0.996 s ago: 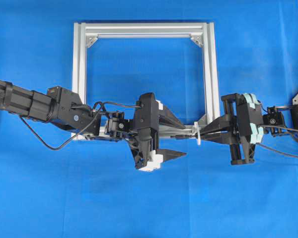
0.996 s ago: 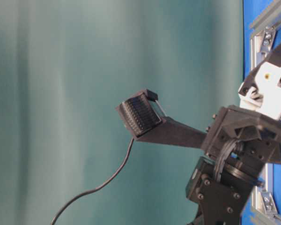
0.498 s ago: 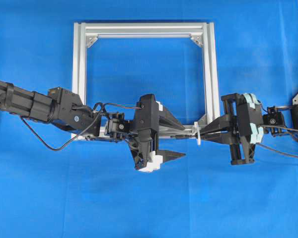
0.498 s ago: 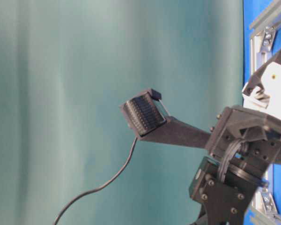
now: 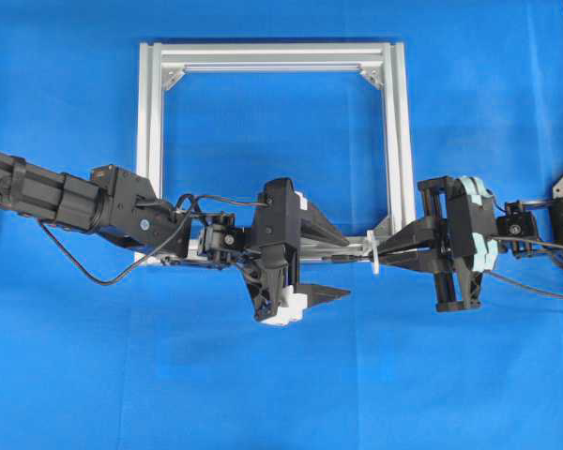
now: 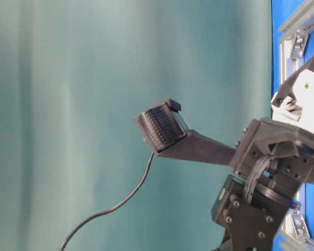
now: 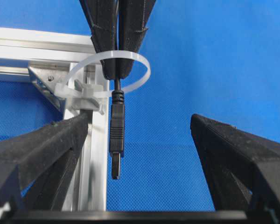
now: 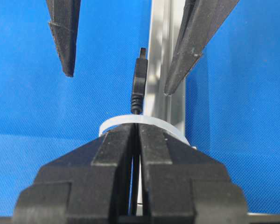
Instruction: Insert the wire through the string loop located on the right side.
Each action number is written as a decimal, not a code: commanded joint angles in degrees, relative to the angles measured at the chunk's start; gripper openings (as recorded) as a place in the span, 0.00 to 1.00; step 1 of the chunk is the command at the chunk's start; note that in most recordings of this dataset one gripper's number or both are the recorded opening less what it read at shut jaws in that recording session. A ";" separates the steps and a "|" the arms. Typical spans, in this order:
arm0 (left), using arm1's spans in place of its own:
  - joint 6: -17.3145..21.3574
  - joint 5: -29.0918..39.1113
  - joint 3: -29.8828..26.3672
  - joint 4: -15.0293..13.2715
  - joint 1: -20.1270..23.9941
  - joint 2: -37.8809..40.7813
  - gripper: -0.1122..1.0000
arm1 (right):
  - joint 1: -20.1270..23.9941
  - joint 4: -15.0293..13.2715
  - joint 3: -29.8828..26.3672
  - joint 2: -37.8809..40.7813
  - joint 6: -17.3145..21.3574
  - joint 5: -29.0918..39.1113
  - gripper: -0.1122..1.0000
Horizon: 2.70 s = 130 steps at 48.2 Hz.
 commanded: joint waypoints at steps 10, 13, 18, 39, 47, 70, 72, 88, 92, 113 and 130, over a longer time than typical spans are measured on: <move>0.00 -0.26 -1.23 0.09 -0.18 -0.88 0.87 | -0.09 0.18 -1.05 -0.44 -0.09 -0.62 0.07; 0.00 -0.26 -1.23 0.09 -0.09 -0.88 0.87 | -0.09 0.18 -1.05 -0.44 -0.09 -0.70 0.07; 0.00 -0.26 -1.14 0.09 -0.09 -0.88 0.87 | -0.09 0.18 -1.05 -0.44 -0.09 -0.70 0.07; 0.09 -0.26 -1.67 -0.18 0.62 -0.88 0.27 | -0.09 0.09 -1.14 -0.53 -0.09 -0.70 0.07; 0.09 -0.26 -1.93 -0.18 0.88 -0.79 0.18 | 0.00 -0.18 -1.23 -0.44 -0.09 -0.70 0.07; 0.09 -0.18 -1.76 -0.18 0.88 -0.79 0.18 | 0.09 -0.97 -1.93 -1.14 0.00 -0.26 0.09; 0.09 -0.26 -1.76 -0.18 0.88 -0.79 0.18 | 0.09 -0.88 -1.93 -1.41 0.09 -0.18 0.11; 0.09 -0.09 -1.58 -0.18 0.88 -0.88 0.18 | 0.09 -0.09 -1.93 -4.31 0.18 4.13 0.71; 0.09 -0.09 -1.58 -0.18 0.88 -0.97 0.18 | 0.09 -0.09 -1.76 -4.83 0.18 4.31 0.89; 0.18 -0.09 8.26 -0.09 0.88 -7.91 0.18 | 0.09 -0.09 -1.58 -5.27 0.18 5.80 0.92; -0.09 -1.23 27.51 -0.09 0.79 -22.76 0.18 | 0.09 -0.18 -1.41 -5.45 0.09 6.24 0.92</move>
